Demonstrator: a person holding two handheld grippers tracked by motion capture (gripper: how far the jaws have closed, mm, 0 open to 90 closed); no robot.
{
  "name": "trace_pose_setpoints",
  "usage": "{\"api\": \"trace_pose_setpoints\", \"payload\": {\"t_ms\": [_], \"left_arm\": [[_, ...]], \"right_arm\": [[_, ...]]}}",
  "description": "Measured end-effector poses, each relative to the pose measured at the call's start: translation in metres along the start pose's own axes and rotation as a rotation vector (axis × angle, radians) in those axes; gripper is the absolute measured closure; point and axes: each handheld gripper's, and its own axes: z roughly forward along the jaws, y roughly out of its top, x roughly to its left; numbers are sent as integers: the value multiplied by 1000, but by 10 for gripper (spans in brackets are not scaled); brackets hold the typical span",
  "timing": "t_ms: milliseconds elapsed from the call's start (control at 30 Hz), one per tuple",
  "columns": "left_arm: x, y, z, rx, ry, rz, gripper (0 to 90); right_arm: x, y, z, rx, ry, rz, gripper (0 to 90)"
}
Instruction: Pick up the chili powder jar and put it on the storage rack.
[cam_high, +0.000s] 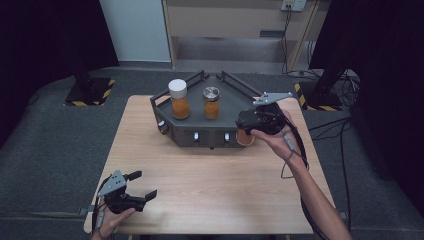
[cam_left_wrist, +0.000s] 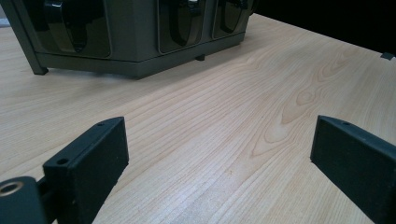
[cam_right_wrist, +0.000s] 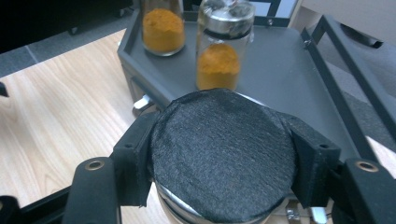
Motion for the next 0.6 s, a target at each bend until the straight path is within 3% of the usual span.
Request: {"api": "trace_pose_setpoints", "payload": {"t_ms": [333,600], "left_arm": [[0,0,0,0,-2,0,34],[1,0,0,1,-4,-1,34]], "right_arm": [[-6,22,9,6,-36,7,348],[-14,37,19,-1,-70,39,348]]}}
